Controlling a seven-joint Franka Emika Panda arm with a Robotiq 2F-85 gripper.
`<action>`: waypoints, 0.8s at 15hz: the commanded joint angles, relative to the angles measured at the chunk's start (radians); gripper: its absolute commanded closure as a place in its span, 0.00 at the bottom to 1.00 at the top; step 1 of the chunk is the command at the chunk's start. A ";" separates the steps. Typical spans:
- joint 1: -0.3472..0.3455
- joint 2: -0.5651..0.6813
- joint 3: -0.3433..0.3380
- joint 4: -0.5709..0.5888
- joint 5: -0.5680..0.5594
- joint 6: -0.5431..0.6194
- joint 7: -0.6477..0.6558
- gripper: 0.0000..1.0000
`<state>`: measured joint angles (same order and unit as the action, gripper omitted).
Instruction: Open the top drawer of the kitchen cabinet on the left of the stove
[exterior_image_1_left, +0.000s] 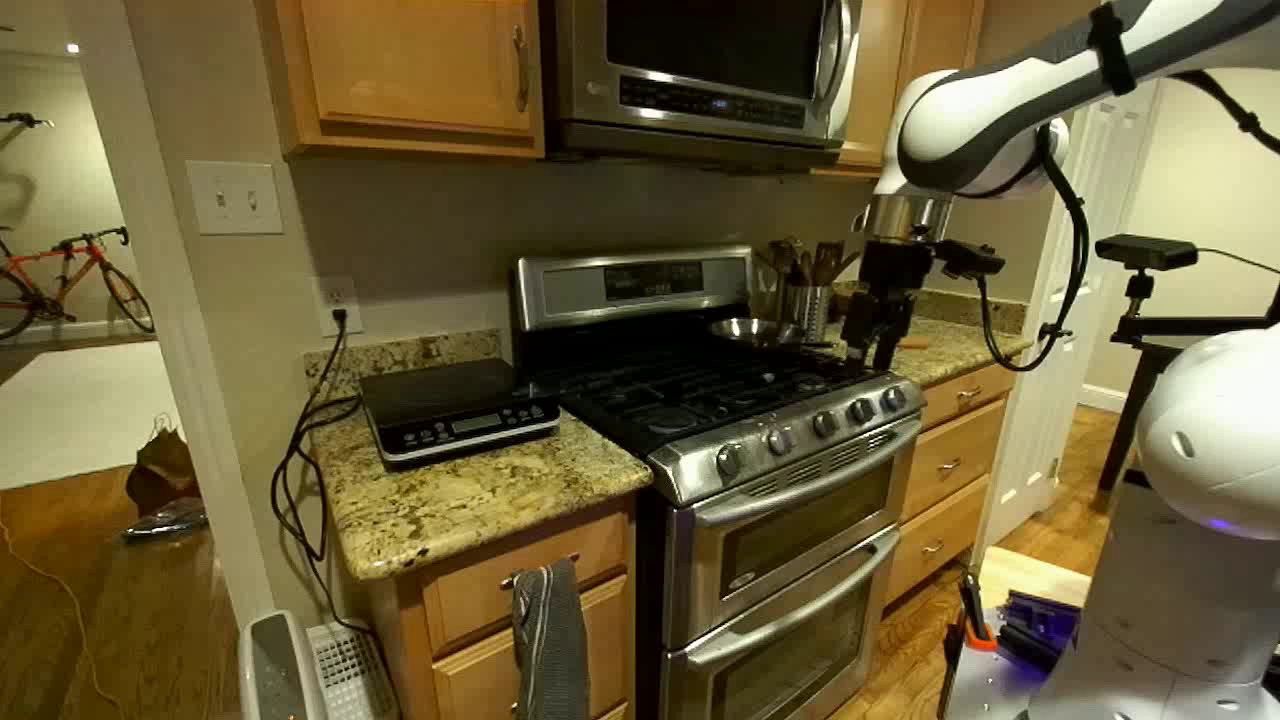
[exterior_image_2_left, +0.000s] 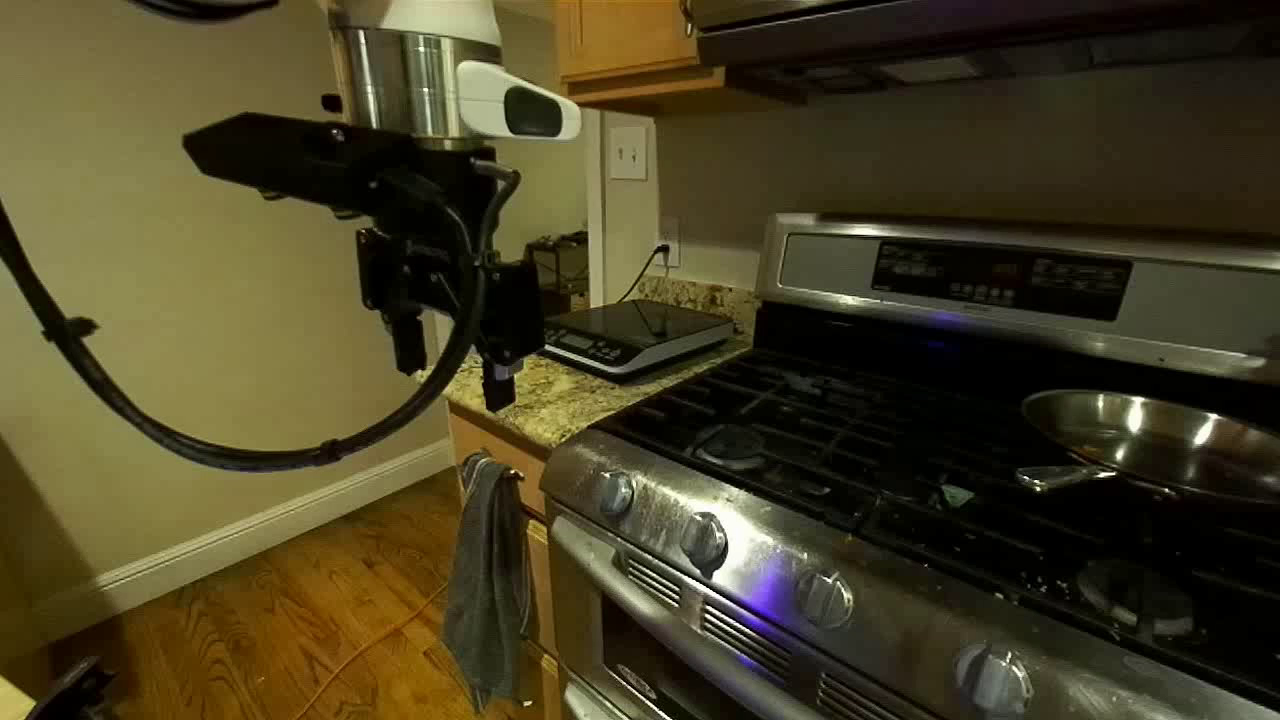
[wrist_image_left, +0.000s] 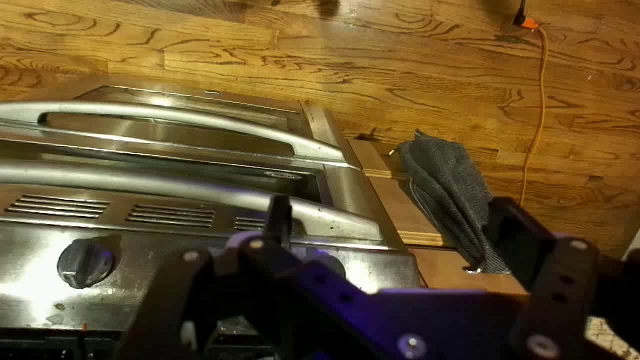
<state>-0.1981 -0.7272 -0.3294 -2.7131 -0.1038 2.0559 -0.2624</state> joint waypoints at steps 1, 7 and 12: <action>-0.011 0.003 0.011 0.001 0.009 -0.001 -0.007 0.00; -0.011 0.003 0.011 0.001 0.009 -0.001 -0.007 0.00; 0.014 -0.006 0.028 -0.005 0.019 0.001 -0.017 0.00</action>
<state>-0.1977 -0.7271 -0.3245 -2.7131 -0.1020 2.0559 -0.2629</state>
